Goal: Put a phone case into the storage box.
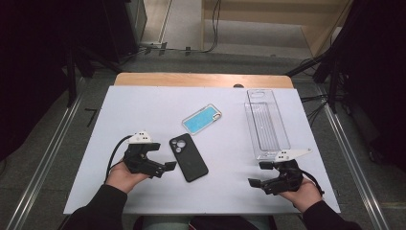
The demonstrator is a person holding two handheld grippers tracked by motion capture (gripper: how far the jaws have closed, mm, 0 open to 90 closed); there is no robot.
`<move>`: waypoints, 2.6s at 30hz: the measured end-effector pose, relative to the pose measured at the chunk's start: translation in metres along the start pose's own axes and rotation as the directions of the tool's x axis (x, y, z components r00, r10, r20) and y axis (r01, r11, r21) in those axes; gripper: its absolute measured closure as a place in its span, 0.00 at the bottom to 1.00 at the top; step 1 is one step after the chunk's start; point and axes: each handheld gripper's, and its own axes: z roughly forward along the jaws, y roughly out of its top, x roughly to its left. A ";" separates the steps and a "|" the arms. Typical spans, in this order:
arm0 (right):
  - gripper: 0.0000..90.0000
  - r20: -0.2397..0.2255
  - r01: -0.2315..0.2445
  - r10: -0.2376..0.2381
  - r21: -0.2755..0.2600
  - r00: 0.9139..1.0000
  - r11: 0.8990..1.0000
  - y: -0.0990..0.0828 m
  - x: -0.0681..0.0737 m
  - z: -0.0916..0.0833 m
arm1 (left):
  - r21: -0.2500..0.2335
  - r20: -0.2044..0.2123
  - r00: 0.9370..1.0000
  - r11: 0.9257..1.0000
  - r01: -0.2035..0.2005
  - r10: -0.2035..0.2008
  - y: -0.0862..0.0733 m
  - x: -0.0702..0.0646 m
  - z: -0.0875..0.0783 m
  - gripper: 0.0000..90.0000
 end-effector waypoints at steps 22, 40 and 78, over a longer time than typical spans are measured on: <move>0.16 -0.005 -0.001 0.001 -0.001 1.000 1.000 0.000 0.001 0.000 | -0.014 -0.002 0.999 0.999 -0.034 0.033 0.028 0.012 0.025 0.00; 0.16 -0.016 0.003 -0.003 -0.008 1.000 1.000 0.000 0.001 -0.001 | -0.024 -0.013 0.999 0.999 -0.036 0.035 0.057 0.033 0.049 0.00; 0.16 -0.036 0.008 -0.008 -0.013 0.999 1.000 0.001 0.002 -0.002 | 0.020 -0.025 0.993 0.993 -0.113 0.113 0.115 0.059 0.123 0.00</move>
